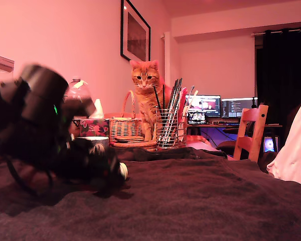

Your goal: Pick up the coffee capsules on the table and drop them inside the coffee cup

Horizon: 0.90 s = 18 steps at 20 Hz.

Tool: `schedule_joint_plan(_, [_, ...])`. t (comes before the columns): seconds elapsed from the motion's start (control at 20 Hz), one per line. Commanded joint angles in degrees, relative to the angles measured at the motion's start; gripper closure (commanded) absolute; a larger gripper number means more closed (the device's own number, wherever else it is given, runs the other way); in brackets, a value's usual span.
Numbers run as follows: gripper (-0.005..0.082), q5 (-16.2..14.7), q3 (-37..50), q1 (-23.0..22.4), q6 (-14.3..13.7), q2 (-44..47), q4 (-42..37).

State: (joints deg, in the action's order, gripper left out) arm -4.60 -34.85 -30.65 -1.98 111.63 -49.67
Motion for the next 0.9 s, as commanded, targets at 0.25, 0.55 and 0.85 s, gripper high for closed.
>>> schedule_joint_plan(0.25, [0.0472, -1.42, -0.85, 0.17, -1.27, 0.59, 0.52])
schedule_joint_plan(0.55, [0.0661, -1.4, -0.85, 0.17, -1.25, 0.59, 0.57])
schedule_joint_plan(0.85, [0.0665, -1.42, -0.85, 0.17, -1.27, -0.17, 0.96])
